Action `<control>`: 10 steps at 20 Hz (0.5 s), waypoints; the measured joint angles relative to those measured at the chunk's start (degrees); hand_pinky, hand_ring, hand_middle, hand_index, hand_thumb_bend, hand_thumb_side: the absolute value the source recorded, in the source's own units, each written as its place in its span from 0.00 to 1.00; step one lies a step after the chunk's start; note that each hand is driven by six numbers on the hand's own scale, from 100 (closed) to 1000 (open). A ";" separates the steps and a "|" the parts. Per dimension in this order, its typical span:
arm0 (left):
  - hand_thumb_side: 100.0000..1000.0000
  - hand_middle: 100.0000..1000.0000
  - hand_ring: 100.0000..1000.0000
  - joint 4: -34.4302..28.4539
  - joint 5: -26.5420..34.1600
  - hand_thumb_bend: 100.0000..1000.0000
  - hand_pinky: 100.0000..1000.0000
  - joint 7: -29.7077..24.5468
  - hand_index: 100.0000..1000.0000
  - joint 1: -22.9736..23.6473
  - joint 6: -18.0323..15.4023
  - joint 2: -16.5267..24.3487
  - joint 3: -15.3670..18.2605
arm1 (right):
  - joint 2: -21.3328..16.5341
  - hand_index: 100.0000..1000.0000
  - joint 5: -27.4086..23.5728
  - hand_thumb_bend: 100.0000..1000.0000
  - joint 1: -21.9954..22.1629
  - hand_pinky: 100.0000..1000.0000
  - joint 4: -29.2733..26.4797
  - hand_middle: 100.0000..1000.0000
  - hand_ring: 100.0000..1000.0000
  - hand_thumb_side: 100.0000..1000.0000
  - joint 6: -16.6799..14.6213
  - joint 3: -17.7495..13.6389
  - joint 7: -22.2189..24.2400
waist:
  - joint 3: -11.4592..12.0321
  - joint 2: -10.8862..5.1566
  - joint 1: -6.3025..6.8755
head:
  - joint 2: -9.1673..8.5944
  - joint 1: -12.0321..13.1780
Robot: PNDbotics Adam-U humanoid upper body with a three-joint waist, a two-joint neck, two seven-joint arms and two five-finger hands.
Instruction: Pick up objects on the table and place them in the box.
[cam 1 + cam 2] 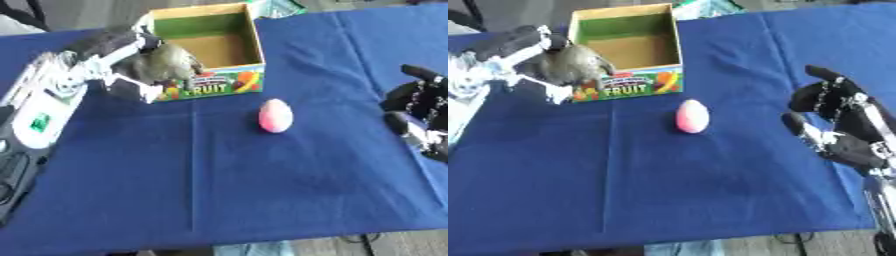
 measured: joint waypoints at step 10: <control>0.08 0.36 0.61 13.15 -6.99 0.00 0.74 4.53 0.69 -7.26 -2.65 -4.46 4.26 | 0.08 0.91 0.00 0.45 -0.43 0.69 0.05 0.56 0.61 0.20 0.08 0.80 0.68 | -2.72 0.63 -0.01 | 0.00 0.76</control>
